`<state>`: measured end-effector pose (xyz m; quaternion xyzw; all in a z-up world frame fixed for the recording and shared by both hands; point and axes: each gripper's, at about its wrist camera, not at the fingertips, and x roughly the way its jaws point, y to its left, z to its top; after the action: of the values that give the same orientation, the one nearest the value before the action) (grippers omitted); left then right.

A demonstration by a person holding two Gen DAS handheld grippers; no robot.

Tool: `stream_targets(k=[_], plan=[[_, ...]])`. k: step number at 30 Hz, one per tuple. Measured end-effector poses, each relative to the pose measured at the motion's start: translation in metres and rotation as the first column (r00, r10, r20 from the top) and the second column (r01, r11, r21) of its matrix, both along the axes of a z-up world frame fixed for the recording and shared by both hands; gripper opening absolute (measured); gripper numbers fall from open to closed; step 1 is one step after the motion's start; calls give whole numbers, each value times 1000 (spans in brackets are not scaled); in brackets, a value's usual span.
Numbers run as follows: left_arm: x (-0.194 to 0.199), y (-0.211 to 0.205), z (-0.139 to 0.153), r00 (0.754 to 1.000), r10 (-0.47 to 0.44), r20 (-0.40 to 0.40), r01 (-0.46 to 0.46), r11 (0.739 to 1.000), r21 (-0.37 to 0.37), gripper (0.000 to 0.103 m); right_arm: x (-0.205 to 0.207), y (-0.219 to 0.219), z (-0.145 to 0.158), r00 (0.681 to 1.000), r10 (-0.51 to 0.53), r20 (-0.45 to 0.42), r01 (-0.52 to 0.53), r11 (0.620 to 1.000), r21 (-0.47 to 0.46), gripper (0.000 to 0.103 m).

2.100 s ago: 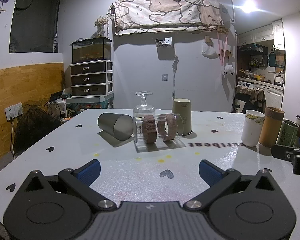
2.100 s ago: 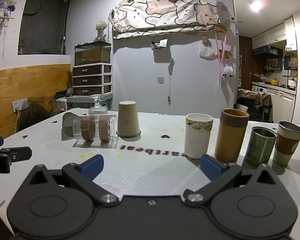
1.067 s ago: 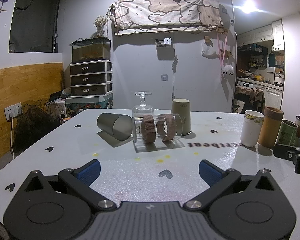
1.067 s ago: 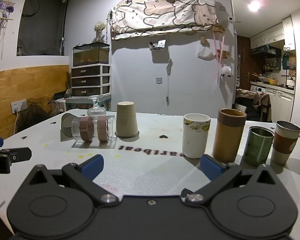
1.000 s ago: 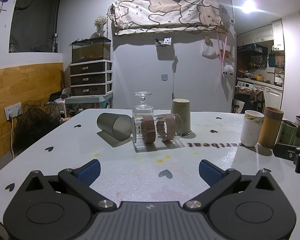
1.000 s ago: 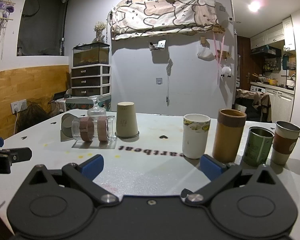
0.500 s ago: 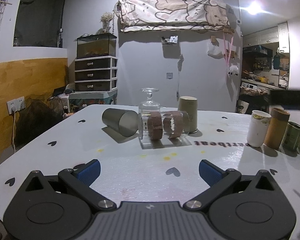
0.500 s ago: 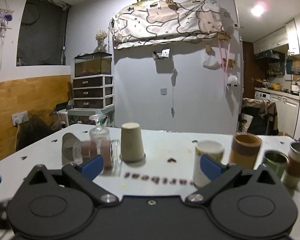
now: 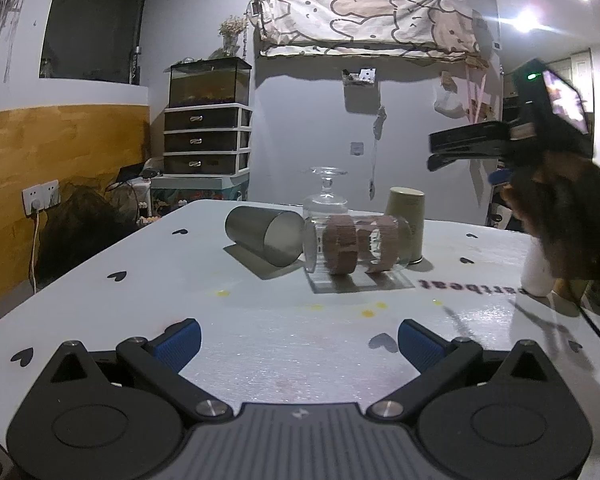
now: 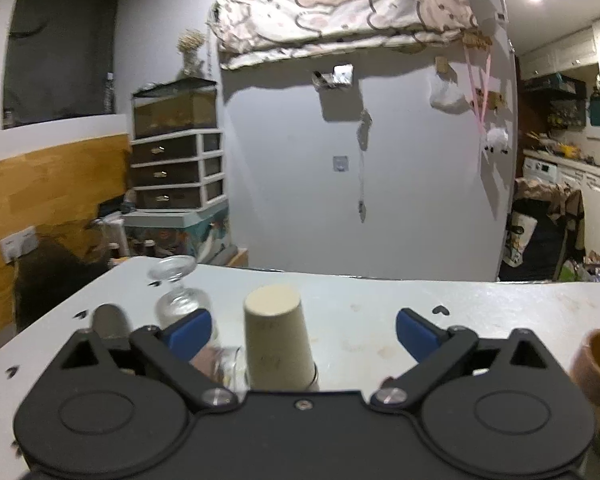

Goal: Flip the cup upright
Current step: 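Move the right gripper onto the upside-down beige paper cup and close it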

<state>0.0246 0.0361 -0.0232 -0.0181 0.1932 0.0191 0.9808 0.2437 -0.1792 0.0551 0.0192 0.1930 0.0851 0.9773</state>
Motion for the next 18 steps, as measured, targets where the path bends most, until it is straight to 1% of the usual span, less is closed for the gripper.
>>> stream_targets(k=[3, 5, 9, 11, 13, 15, 17, 18], plan=[[6, 7, -4, 1000, -2, -9, 2, 1000, -15, 103, 29, 11, -11, 999, 4, -38, -3, 1000, 16, 95], [10, 11, -6, 1000, -1, -18, 0, 1000, -20, 103, 44, 21, -18, 999, 10, -49, -10, 1000, 5, 93], [17, 20, -11, 999, 14, -37, -15, 1000, -22, 103, 70, 38, -32, 997, 11, -75, -12, 1000, -11, 90], [20, 25, -12, 999, 26, -43, -27, 999, -24, 103, 80, 42, -37, 996, 13, -93, -14, 1000, -12, 86], [21, 29, -14, 998, 38, -49, -39, 999, -28, 103, 89, 47, -42, 994, 5, -106, -8, 1000, -29, 84], [23, 32, -15, 998, 44, -55, -46, 998, -33, 103, 96, 47, -46, 993, -4, -118, -1, 999, -38, 79], [23, 34, -16, 997, 48, -57, -50, 998, -34, 103, 99, 45, -49, 992, -7, -129, 5, 1000, -18, 65], [24, 34, -16, 997, 48, -58, -50, 998, -36, 103, 99, 43, -49, 991, 2, -132, -1, 1000, 2, 61]])
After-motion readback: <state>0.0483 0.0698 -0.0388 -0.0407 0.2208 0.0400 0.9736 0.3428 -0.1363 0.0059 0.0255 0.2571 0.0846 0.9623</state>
